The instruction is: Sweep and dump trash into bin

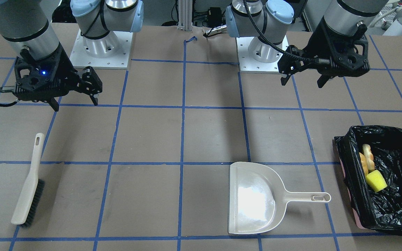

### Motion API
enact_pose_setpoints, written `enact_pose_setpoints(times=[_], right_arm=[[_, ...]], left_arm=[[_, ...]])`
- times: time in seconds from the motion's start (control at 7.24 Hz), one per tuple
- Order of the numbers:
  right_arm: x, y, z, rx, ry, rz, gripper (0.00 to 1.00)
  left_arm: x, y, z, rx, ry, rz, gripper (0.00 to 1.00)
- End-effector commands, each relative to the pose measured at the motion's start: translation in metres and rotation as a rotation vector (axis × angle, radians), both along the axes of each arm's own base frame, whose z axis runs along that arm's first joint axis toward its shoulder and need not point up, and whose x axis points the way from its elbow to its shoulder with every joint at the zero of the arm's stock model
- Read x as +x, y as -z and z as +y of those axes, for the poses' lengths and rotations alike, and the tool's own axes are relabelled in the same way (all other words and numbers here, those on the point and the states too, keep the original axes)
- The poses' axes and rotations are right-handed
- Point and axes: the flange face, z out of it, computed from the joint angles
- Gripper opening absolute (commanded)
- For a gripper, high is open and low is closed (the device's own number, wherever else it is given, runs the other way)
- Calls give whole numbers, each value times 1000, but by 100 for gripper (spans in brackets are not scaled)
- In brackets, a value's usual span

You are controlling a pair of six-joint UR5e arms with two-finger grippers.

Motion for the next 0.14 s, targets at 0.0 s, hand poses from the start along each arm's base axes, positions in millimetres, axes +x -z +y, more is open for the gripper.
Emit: enact_pose_setpoints(times=[0.0], right_arm=[[0,0,0,0,0,2,100]], left_arm=[[0,0,0,1,0,0,100]])
